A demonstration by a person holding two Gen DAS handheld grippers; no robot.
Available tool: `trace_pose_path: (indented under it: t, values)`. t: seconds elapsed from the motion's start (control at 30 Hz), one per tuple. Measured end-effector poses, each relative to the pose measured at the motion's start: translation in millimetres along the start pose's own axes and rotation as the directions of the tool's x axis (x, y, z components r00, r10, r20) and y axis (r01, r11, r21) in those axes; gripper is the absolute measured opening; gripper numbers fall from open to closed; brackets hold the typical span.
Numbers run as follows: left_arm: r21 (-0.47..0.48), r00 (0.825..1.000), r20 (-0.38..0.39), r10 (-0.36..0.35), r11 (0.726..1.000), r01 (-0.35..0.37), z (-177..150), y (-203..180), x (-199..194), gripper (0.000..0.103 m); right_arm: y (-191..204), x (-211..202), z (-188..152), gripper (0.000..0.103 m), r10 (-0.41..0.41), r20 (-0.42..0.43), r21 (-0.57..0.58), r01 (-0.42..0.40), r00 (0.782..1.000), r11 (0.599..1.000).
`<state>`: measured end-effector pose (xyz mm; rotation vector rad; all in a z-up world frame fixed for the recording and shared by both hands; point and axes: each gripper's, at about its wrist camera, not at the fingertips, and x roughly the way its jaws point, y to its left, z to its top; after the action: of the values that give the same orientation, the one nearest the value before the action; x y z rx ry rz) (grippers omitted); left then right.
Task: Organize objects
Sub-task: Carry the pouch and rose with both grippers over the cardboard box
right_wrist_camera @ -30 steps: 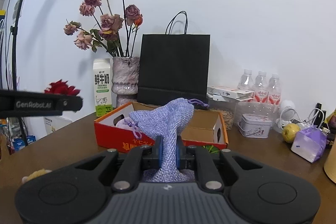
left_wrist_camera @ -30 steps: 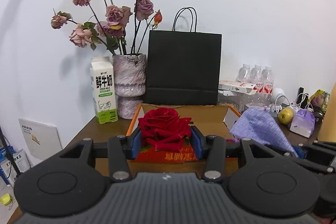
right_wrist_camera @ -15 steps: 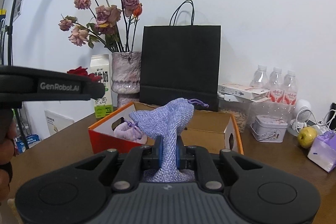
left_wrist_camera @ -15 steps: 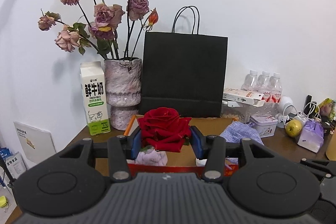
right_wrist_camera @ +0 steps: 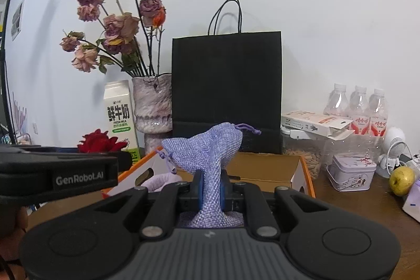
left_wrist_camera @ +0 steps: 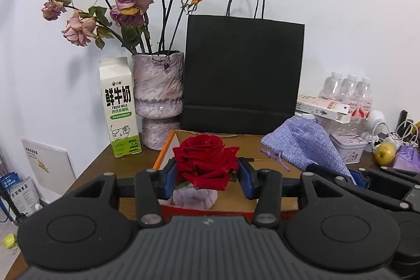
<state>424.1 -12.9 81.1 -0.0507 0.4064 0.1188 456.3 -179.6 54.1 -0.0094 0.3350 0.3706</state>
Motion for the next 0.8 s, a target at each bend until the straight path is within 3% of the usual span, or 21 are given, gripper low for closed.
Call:
trace_pose_path:
  t: [0.4,0.8]
  values:
    - [0.014,0.994,-0.097,0.059,0.998,-0.058,27.0,-4.3,54.2,0.048,-27.3,39.5,13.3,0.01,0.022,-0.049,0.071,-0.019,0.999,0.997]
    - [0.004,0.971,-0.225,0.08,0.997,-0.082,29.7,-23.4,117.5,0.048,-46.5,89.7,1.6,0.01,0.023,-0.115,0.109,-0.01,0.993,0.994]
